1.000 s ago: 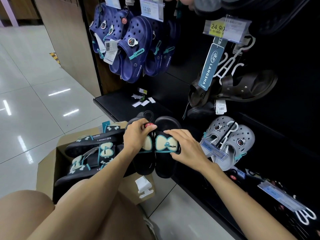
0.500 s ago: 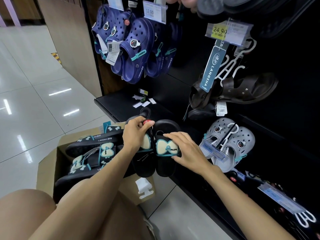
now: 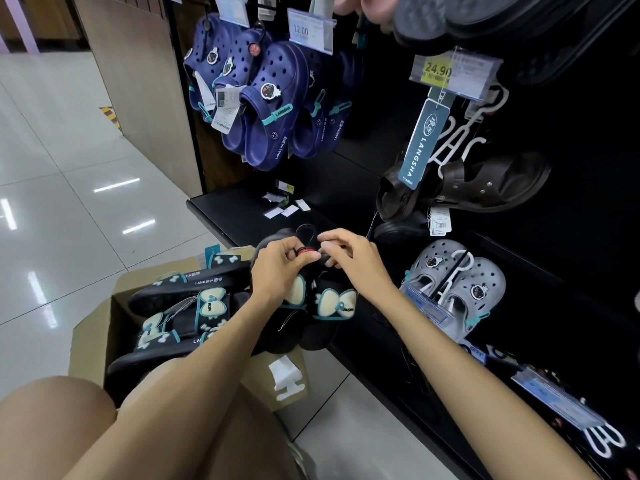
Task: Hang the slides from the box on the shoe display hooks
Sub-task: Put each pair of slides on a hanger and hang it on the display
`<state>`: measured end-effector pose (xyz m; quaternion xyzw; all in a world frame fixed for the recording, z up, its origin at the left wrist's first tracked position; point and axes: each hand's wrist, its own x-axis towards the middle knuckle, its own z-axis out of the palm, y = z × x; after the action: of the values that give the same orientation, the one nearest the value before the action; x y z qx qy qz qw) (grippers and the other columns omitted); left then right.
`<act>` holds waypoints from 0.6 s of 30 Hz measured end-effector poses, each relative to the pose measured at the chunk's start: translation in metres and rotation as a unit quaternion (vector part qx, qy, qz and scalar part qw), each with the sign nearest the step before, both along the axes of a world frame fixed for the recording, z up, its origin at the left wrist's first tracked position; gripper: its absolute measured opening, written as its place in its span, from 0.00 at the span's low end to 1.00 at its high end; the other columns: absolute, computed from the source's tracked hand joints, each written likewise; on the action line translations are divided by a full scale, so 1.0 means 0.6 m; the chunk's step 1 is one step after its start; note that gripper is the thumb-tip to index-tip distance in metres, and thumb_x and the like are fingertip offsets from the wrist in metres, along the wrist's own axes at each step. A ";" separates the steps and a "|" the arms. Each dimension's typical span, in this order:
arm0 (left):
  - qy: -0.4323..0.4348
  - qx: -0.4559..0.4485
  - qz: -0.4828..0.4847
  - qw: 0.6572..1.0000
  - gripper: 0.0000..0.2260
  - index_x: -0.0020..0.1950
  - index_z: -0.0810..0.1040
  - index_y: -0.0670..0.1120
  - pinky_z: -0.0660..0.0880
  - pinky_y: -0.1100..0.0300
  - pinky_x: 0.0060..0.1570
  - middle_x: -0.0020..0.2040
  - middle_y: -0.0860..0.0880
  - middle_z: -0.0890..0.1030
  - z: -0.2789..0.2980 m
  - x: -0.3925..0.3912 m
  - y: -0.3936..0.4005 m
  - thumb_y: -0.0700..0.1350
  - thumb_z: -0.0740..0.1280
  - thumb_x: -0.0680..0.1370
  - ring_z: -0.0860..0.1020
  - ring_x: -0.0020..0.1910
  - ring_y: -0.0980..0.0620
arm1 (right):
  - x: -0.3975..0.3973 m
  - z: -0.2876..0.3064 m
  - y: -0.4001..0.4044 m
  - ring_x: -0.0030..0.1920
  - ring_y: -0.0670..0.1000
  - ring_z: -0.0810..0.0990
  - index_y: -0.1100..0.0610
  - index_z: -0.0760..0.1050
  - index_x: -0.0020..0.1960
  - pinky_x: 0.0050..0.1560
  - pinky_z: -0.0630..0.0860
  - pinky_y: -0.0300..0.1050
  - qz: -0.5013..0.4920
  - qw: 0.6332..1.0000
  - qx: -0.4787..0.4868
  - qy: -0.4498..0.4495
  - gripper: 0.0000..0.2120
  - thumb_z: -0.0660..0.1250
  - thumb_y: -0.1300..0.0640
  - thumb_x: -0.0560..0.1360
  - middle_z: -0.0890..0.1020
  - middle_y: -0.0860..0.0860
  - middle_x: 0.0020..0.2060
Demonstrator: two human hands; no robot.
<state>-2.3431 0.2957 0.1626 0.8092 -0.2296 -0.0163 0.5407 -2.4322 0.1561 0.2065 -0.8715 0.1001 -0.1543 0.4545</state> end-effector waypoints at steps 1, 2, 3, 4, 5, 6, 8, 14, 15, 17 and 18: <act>0.001 -0.004 -0.011 1.000 0.12 0.36 0.77 0.49 0.62 0.59 0.32 0.26 0.55 0.65 0.001 -0.001 0.000 0.55 0.74 0.72 0.63 0.27 0.57 | 0.007 0.006 0.001 0.38 0.45 0.83 0.51 0.81 0.54 0.49 0.81 0.48 -0.002 1.000 -0.009 0.001 0.07 0.68 0.53 0.78 0.84 0.46 0.42; 0.001 -0.005 -0.025 1.000 0.12 0.36 0.77 0.50 0.62 0.60 0.32 0.27 0.55 0.65 0.002 -0.002 0.001 0.54 0.74 0.72 0.63 0.27 0.57 | 0.012 0.011 0.003 0.35 0.45 0.81 0.50 0.82 0.49 0.48 0.81 0.50 -0.005 1.000 -0.026 0.003 0.04 0.69 0.53 0.76 0.84 0.46 0.39; -0.002 -0.005 -0.038 0.999 0.11 0.35 0.77 0.51 0.61 0.60 0.32 0.27 0.55 0.65 0.004 -0.004 0.001 0.54 0.74 0.72 0.63 0.27 0.57 | 0.017 0.014 0.005 0.34 0.44 0.79 0.50 0.82 0.46 0.47 0.80 0.51 -0.009 0.999 -0.040 0.005 0.03 0.71 0.52 0.75 0.83 0.46 0.37; -0.005 -0.004 -0.048 0.999 0.12 0.34 0.76 0.51 0.61 0.60 0.32 0.27 0.55 0.64 0.005 -0.006 0.000 0.54 0.74 0.71 0.62 0.28 0.57 | 0.020 0.016 0.006 0.33 0.44 0.77 0.50 0.82 0.43 0.47 0.79 0.52 -0.017 0.999 -0.049 0.007 0.02 0.71 0.52 0.74 0.83 0.47 0.36; -0.006 -0.006 -0.054 0.998 0.12 0.34 0.75 0.52 0.61 0.59 0.33 0.28 0.55 0.64 0.006 -0.007 0.000 0.54 0.74 0.71 0.62 0.28 0.57 | 0.023 0.018 0.007 0.32 0.44 0.76 0.51 0.82 0.42 0.46 0.79 0.52 -0.026 0.998 -0.048 0.007 0.03 0.72 0.52 0.73 0.84 0.48 0.35; -0.004 -0.011 -0.057 0.998 0.12 0.34 0.75 0.52 0.61 0.58 0.33 0.28 0.55 0.64 0.007 -0.008 0.000 0.53 0.75 0.71 0.62 0.28 0.57 | 0.024 0.021 0.008 0.33 0.45 0.78 0.51 0.82 0.41 0.46 0.80 0.52 -0.036 0.998 -0.041 0.007 0.03 0.73 0.52 0.72 0.84 0.48 0.34; 0.002 -0.020 -0.064 0.998 0.11 0.34 0.76 0.53 0.62 0.57 0.33 0.28 0.55 0.64 0.010 -0.007 0.002 0.52 0.75 0.72 0.62 0.29 0.57 | 0.025 0.025 0.010 0.35 0.49 0.82 0.51 0.82 0.40 0.46 0.82 0.53 -0.048 0.999 -0.024 0.005 0.03 0.73 0.53 0.72 0.84 0.48 0.33; -0.014 0.001 -0.092 0.996 0.04 0.45 0.81 0.51 0.68 0.61 0.38 0.32 0.53 0.72 0.017 -0.014 0.008 0.47 0.74 0.73 0.68 0.31 0.59 | 0.013 0.029 0.007 0.34 0.51 0.84 0.54 0.82 0.40 0.41 0.83 0.51 -0.100 0.995 -0.005 -0.030 0.04 0.74 0.57 0.73 0.83 0.50 0.33; -0.024 0.014 -0.098 0.995 0.05 0.47 0.81 0.51 0.70 0.61 0.40 0.34 0.51 0.74 0.016 -0.015 0.009 0.46 0.74 0.73 0.70 0.32 0.59 | 0.012 0.031 0.003 0.34 0.51 0.84 0.55 0.83 0.40 0.40 0.83 0.51 -0.112 0.993 -0.004 -0.038 0.04 0.74 0.57 0.73 0.83 0.49 0.33; -0.037 0.027 -0.110 0.993 0.06 0.48 0.81 0.51 0.73 0.58 0.43 0.37 0.49 0.78 0.012 -0.017 0.008 0.45 0.74 0.73 0.74 0.35 0.56 | 0.010 0.036 -0.003 0.33 0.51 0.84 0.56 0.83 0.41 0.40 0.83 0.51 -0.120 0.992 -0.010 -0.046 0.04 0.74 0.57 0.73 0.83 0.49 0.33; -0.041 0.029 -0.111 0.993 0.07 0.48 0.80 0.51 0.74 0.58 0.44 0.37 0.49 0.79 0.010 -0.017 0.007 0.44 0.74 0.73 0.75 0.36 0.54 | 0.010 0.038 -0.005 0.33 0.50 0.83 0.56 0.83 0.41 0.40 0.83 0.51 -0.119 0.992 -0.017 -0.047 0.04 0.74 0.57 0.73 0.83 0.49 0.33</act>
<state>-2.3531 0.2999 0.1684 0.7939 -0.3395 -0.0493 0.5021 -2.4263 0.1533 0.2295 -0.8527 0.1791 -0.2499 0.4225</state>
